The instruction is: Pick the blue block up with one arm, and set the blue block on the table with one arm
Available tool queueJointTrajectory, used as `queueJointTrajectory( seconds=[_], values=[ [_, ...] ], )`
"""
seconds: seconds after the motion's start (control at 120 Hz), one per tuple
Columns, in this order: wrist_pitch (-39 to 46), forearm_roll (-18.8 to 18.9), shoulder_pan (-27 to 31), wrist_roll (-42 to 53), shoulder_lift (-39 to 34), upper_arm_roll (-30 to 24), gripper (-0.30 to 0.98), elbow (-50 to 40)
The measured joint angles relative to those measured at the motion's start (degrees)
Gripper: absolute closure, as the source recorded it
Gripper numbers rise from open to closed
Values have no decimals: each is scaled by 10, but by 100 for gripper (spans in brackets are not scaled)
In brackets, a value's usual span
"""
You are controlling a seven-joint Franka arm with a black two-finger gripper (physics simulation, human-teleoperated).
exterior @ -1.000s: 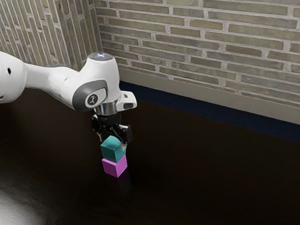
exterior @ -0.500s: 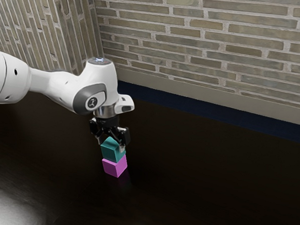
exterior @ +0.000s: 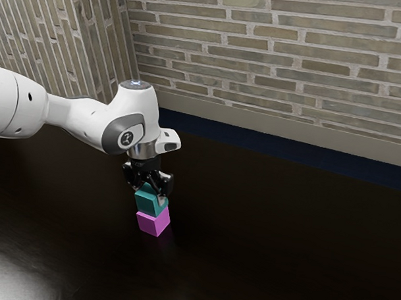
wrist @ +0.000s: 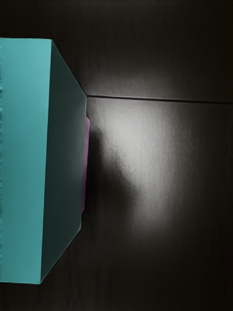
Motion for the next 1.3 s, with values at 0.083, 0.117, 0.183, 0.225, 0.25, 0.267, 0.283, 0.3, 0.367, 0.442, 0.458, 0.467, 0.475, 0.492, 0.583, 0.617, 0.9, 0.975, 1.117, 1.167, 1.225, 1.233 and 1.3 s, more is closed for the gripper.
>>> queueJointTrajectory(
  seconds=[0.083, 0.117, 0.183, 0.225, 0.25, 0.267, 0.283, 0.3, 0.367, 0.442, 0.458, 0.467, 0.475, 0.492, 0.583, 0.617, 0.9, 0.975, 1.117, 1.167, 1.225, 1.233, 1.3],
  values=[
    [0, 1, 0, -1, 0, 0, 29, 0],
    [-1, 1, 0, -1, -1, 1, 30, 2],
    [-11, 4, 0, -2, -4, -1, 32, 22],
    [-19, 5, 0, -3, -4, -3, 32, 32],
    [-23, 6, 0, -3, -4, -4, 32, 36],
    [-25, 6, 1, -4, -4, -6, 32, 37],
    [-27, 6, 1, -4, -3, -8, 32, 39],
    [-29, 7, 2, -5, 0, -12, 33, 43],
    [-35, 7, 2, -7, 20, -39, 33, 70],
    [-37, 8, 1, -12, 52, -82, 33, 102],
    [-36, 8, 0, -14, 56, -90, 33, 105],
    [-36, 8, 0, -15, 58, -93, 33, 107],
    [-35, 8, -1, -15, 60, -96, 33, 108],
    [-34, 8, -1, -17, 63, -101, 33, 109],
    [-28, 9, -1, -25, 83, -115, 32, 110],
    [-23, 9, -1, -28, 97, -117, 33, 110],
    [5, 6, -1, -44, 128, -124, 23, 109],
    [8, 4, -1, -46, 128, -124, 16, 110],
    [-5, 2, -1, -50, 119, -119, 8, 136],
    [-27, 3, -1, -51, 115, -116, 7, 168],
    [-54, 4, -1, -52, 99, -114, 5, 189],
    [-58, 3, -1, -52, 95, -114, 5, 190],
    [-94, -19, -2, -53, 50, -99, 4, 195]
  ],
)
